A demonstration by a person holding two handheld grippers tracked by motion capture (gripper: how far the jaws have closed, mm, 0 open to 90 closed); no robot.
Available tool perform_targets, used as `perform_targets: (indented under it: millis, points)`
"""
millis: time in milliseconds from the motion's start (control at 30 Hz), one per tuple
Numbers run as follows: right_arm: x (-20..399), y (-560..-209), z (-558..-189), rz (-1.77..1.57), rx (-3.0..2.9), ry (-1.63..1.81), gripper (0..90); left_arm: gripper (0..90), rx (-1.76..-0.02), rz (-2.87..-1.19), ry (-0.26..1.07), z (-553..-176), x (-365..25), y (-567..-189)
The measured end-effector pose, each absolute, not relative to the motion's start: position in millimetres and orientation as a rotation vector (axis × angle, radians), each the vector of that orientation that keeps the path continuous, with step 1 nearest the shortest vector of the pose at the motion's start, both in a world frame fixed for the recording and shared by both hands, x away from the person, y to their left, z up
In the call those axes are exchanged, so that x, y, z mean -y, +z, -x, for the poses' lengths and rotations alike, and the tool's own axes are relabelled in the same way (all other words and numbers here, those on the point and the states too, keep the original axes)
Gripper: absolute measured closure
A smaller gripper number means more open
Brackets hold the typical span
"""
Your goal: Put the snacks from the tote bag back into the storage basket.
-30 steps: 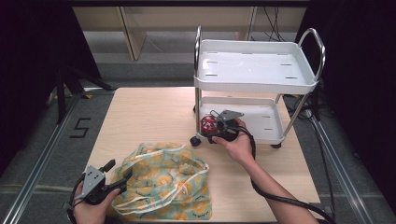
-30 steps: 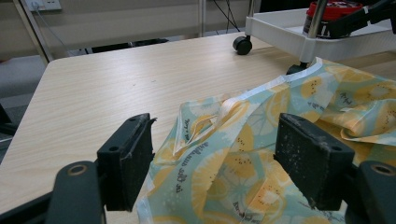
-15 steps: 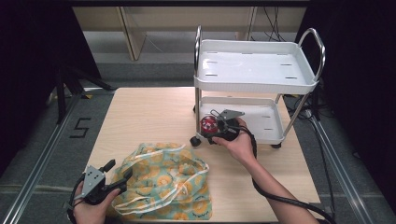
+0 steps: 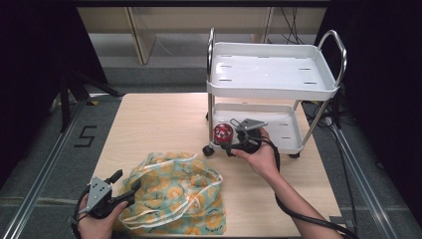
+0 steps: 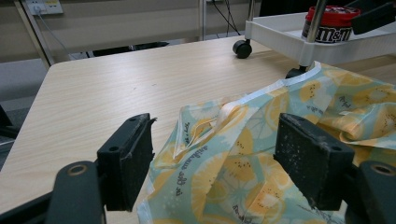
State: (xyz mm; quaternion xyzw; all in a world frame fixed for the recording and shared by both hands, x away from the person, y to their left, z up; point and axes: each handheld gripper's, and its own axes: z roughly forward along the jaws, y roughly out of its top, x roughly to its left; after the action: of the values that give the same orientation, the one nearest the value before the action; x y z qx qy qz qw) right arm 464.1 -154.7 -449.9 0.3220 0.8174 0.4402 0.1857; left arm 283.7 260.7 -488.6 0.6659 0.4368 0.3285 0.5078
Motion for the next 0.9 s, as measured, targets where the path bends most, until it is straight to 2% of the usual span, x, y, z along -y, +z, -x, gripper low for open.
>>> perform_targets:
  millis: [900]
  points:
    - [201.7,-453.4,-409.6,-0.964,-2.278,1.254,17.8,27.2,-1.056,-1.607,0.799,-283.7,-259.2,-488.6]
